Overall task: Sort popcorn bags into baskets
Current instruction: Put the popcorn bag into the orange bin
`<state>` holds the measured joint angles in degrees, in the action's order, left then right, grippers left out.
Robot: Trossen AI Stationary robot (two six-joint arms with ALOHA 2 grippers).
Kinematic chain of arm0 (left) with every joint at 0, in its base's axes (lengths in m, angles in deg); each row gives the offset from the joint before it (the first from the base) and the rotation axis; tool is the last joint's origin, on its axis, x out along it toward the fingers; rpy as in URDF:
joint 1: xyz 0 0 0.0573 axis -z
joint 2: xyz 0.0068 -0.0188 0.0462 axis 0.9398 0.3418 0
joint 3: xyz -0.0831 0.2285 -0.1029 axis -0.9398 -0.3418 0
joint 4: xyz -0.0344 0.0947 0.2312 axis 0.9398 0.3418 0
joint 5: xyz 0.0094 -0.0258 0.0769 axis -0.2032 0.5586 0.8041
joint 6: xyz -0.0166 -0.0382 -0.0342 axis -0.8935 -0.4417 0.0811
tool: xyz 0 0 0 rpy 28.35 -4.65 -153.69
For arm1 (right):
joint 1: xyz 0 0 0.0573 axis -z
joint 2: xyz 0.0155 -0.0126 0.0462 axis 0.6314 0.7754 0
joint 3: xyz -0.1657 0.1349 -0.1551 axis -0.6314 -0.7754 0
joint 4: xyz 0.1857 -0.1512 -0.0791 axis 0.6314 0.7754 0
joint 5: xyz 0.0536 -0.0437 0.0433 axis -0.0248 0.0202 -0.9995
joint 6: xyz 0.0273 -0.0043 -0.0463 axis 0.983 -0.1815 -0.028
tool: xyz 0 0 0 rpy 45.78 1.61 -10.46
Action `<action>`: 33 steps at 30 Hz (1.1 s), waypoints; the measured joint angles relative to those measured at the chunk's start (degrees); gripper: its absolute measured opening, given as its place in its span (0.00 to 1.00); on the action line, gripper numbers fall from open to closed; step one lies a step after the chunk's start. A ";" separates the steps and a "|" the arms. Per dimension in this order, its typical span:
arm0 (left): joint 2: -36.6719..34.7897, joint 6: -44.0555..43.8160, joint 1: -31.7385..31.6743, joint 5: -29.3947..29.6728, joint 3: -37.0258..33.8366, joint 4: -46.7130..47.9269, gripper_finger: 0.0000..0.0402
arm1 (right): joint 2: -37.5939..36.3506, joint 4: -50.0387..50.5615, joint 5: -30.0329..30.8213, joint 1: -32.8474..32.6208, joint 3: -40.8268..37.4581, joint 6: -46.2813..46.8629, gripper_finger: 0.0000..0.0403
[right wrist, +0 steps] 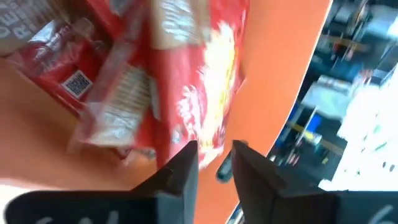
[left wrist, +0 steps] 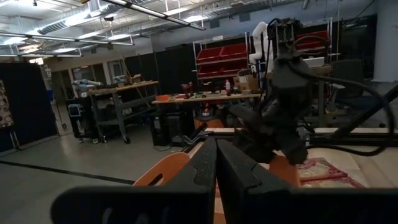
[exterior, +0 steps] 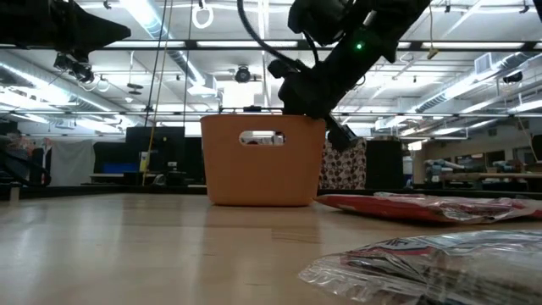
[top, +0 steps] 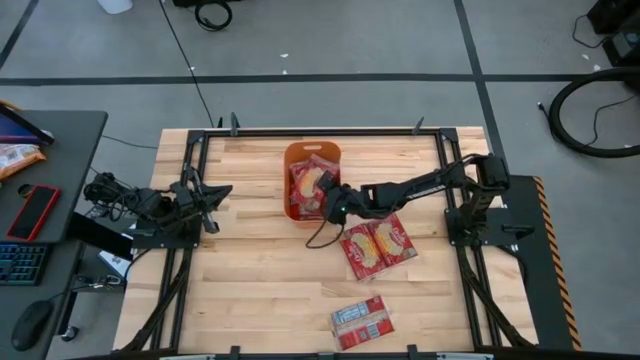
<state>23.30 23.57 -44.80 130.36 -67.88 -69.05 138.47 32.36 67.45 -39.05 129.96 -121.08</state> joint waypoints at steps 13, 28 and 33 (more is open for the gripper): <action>0.01 -0.02 -0.02 0.00 0.00 0.02 0.03 | -3.17 1.55 10.28 1.46 0.00 9.00 0.31; 0.00 0.02 -0.02 0.00 0.00 0.00 0.03 | -12.41 25.12 12.67 -10.88 0.00 71.27 0.31; 0.00 0.02 -0.02 -0.01 0.00 0.02 0.03 | -11.94 32.69 -11.92 -12.16 0.00 92.75 0.31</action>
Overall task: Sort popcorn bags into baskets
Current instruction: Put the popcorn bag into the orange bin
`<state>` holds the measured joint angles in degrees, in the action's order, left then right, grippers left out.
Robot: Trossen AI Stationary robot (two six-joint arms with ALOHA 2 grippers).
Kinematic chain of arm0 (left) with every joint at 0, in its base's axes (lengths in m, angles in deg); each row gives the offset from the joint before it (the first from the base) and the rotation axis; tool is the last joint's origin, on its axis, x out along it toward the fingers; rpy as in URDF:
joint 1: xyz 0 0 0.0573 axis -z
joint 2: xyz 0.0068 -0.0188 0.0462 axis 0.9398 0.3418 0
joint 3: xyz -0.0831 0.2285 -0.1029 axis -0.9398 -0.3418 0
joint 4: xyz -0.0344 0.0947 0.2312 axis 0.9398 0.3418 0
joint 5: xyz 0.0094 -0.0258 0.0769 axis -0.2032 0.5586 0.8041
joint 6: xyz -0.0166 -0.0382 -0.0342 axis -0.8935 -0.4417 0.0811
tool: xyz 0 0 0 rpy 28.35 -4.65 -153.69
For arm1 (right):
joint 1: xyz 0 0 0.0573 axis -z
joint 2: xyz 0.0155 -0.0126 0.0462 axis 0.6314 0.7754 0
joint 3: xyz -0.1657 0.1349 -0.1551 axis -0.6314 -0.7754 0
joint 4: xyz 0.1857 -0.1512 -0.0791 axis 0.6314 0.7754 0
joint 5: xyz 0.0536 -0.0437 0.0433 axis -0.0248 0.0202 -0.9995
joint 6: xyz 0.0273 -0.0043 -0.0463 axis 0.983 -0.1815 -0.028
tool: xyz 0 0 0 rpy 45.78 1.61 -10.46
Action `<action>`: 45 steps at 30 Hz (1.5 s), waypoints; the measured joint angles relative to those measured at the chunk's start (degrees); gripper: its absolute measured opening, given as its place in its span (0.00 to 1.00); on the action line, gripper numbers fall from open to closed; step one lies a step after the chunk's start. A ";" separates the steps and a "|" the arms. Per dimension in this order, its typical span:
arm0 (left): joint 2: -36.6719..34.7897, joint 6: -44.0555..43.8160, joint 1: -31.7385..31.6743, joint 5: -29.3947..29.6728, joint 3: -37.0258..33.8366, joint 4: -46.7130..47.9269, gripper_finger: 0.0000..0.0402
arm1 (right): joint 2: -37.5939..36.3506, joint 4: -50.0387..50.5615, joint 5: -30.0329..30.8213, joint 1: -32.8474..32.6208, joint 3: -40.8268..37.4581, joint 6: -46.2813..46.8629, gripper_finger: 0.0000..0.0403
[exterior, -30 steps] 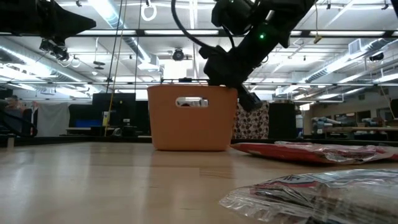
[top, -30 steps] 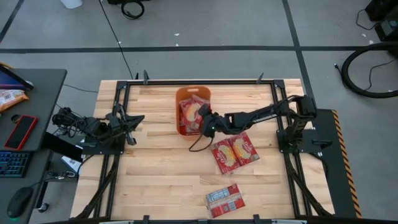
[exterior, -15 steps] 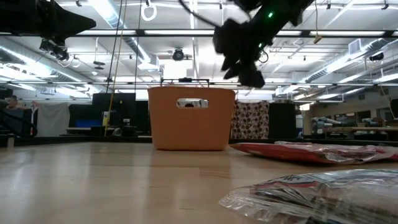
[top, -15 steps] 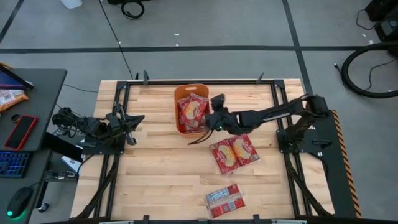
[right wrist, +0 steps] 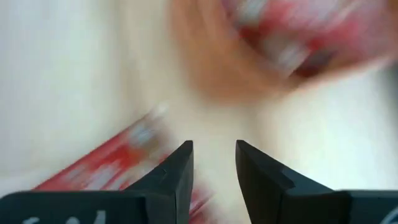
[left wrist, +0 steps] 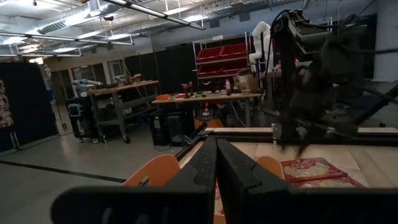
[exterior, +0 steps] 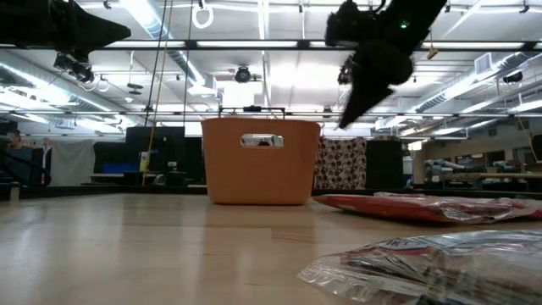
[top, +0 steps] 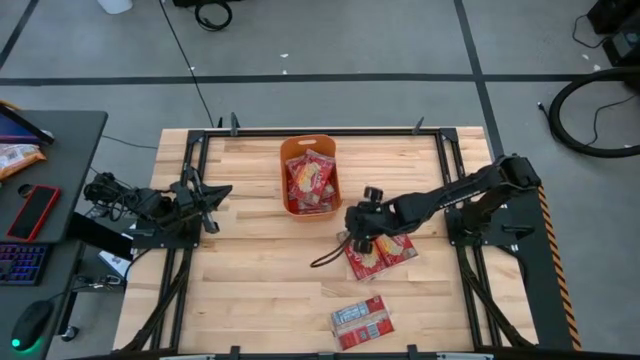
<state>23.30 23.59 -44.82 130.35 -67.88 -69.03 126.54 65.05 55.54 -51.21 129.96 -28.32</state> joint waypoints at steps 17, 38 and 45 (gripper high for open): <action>0.01 0.00 0.00 0.01 0.00 -0.01 0.03 | -7.30 16.85 -24.29 -0.31 -15.39 33.32 0.31; 0.01 -0.02 0.00 0.01 0.00 0.00 0.03 | -21.35 -2.65 -30.32 11.58 -34.98 35.92 0.35; 0.00 0.00 0.00 0.01 0.00 -0.02 0.03 | -21.35 -4.74 -30.08 11.56 -35.21 35.23 0.33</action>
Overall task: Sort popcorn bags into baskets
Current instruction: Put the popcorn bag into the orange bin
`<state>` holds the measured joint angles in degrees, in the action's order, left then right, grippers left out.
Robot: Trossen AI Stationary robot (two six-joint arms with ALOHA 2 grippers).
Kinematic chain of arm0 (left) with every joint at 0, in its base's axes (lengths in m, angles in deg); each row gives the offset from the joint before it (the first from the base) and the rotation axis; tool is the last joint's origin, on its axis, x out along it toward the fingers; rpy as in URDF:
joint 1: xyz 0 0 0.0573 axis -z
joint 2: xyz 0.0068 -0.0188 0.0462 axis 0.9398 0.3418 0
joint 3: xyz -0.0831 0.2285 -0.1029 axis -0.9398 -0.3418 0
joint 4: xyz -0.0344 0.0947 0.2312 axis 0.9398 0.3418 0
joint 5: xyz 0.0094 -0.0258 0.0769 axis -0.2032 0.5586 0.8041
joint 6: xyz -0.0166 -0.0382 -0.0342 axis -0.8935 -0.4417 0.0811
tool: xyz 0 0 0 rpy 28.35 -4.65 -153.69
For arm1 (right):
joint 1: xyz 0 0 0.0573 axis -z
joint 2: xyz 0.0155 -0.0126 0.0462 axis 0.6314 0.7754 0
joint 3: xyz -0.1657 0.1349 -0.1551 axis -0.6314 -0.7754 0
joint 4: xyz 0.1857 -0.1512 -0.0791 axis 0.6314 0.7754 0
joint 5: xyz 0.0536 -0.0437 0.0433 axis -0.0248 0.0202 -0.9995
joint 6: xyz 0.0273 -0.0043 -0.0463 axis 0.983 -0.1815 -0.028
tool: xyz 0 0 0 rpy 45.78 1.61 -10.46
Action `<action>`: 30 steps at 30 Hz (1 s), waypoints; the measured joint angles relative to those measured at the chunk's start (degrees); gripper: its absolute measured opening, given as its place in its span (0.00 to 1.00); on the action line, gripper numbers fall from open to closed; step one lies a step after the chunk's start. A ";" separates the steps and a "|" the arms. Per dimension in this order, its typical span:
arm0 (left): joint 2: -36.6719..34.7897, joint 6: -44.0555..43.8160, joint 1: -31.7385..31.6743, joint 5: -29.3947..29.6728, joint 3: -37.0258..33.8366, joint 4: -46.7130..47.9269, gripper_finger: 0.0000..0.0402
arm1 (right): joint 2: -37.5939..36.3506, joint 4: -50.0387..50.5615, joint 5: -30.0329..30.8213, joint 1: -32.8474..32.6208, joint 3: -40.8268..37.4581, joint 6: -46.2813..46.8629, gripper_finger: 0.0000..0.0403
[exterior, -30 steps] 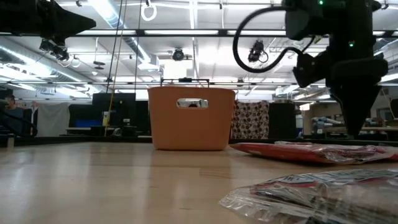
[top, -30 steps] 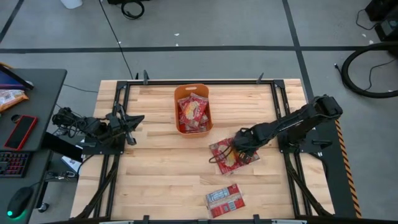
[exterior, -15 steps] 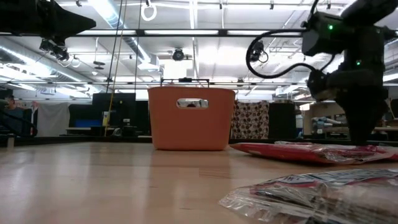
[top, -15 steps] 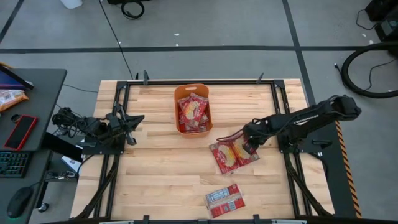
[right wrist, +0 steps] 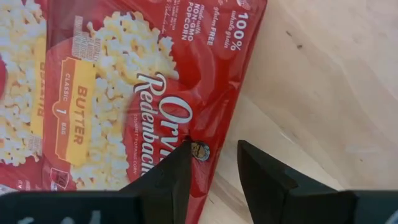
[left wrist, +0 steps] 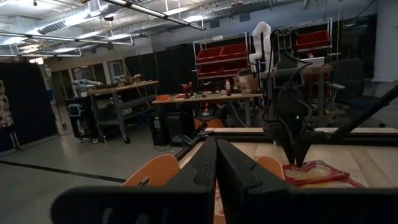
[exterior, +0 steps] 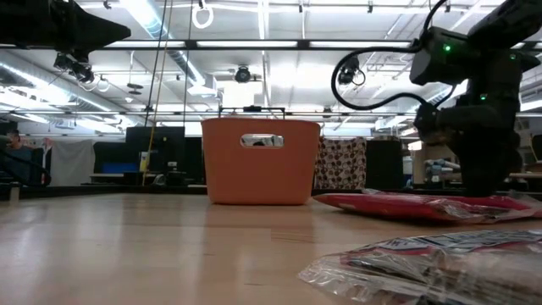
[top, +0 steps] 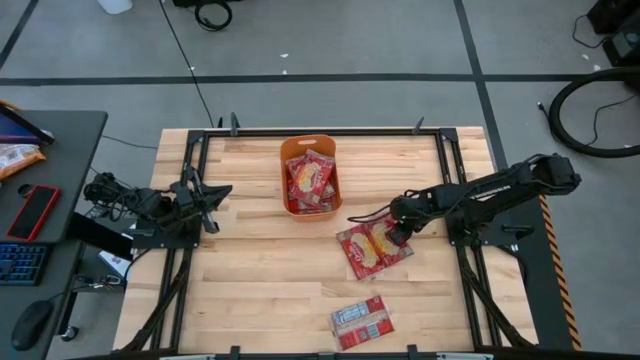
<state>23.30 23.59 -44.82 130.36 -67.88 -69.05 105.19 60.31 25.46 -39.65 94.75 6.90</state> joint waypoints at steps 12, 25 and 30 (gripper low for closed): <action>0.00 0.00 0.00 -0.02 0.00 0.02 0.03 | 0.00 -0.27 1.27 0.04 0.01 -5.46 0.03; 0.02 -0.01 0.00 0.00 0.00 0.02 0.03 | -1.70 7.63 5.86 0.63 12.09 -8.41 0.01; 0.00 -0.02 0.00 0.00 0.00 0.02 0.03 | -1.88 15.99 10.34 0.63 20.57 -10.21 0.01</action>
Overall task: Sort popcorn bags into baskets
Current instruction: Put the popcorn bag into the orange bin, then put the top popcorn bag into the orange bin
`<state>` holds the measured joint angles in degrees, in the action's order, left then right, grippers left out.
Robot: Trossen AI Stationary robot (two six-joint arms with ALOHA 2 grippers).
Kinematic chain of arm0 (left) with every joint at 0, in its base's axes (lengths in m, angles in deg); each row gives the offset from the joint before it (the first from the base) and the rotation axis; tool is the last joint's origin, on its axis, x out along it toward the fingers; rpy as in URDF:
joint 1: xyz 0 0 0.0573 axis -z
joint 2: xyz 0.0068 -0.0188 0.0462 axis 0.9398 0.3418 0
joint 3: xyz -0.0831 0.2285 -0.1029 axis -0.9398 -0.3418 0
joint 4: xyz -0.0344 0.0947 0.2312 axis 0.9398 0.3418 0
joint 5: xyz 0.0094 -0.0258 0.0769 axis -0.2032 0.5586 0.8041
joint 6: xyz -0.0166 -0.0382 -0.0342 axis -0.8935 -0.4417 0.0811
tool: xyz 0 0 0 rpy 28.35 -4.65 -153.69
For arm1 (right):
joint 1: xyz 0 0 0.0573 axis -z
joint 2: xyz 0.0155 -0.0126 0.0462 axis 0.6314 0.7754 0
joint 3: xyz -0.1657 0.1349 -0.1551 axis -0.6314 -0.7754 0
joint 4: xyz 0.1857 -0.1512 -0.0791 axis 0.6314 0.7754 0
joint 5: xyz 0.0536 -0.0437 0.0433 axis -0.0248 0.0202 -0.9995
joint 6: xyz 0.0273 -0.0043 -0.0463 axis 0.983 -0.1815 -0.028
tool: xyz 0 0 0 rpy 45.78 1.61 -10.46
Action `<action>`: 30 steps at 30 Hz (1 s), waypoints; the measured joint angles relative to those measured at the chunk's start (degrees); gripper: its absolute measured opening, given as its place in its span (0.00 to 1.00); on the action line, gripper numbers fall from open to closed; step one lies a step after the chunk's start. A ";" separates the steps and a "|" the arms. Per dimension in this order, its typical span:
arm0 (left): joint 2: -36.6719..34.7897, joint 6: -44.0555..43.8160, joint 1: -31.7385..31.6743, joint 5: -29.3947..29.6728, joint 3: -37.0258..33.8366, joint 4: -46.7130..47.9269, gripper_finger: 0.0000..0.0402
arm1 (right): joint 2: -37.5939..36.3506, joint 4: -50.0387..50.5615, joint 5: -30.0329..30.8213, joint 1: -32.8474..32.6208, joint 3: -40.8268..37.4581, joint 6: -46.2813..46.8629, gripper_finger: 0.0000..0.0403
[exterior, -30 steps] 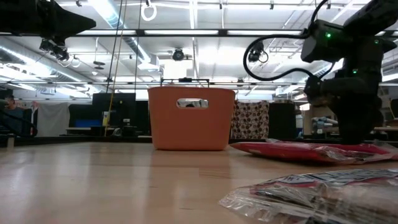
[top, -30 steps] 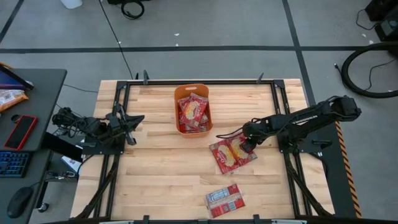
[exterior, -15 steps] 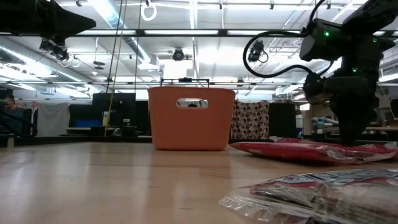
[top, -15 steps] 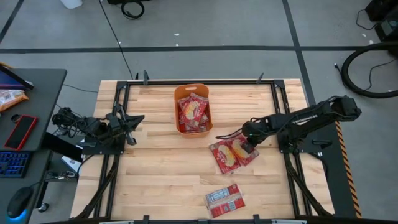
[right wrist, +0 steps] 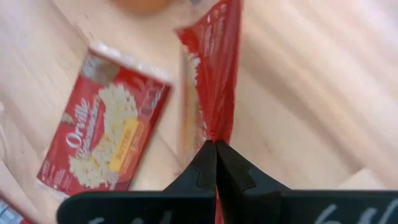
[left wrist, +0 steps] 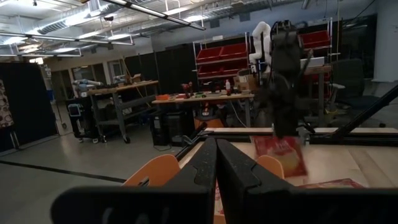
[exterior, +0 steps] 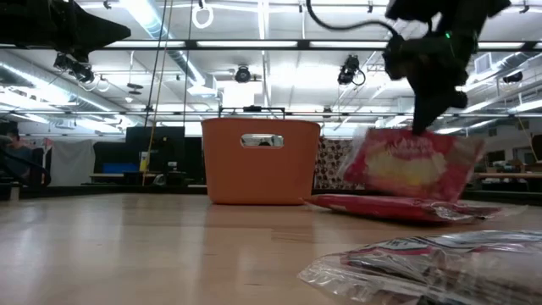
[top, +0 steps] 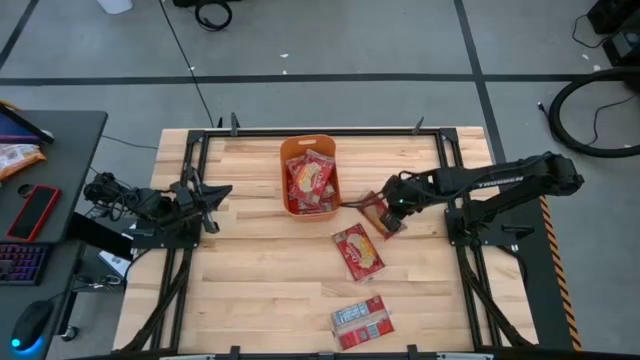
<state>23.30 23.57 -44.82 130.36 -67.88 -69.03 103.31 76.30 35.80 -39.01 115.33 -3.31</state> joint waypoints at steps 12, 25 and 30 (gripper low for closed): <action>0.00 0.00 0.00 -0.02 0.00 -0.02 0.03 | 0.00 4.10 9.52 1.34 15.03 -9.15 0.00; 0.02 0.02 0.00 -0.02 0.00 0.00 0.03 | 3.51 -8.18 3.33 8.05 17.52 -20.70 0.05; 0.02 0.00 0.00 0.00 0.00 -0.02 0.03 | 10.69 -5.71 3.83 7.37 17.50 -27.29 0.15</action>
<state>23.32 23.57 -44.82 130.36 -67.88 -69.05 113.99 70.58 39.62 -31.64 132.82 -30.61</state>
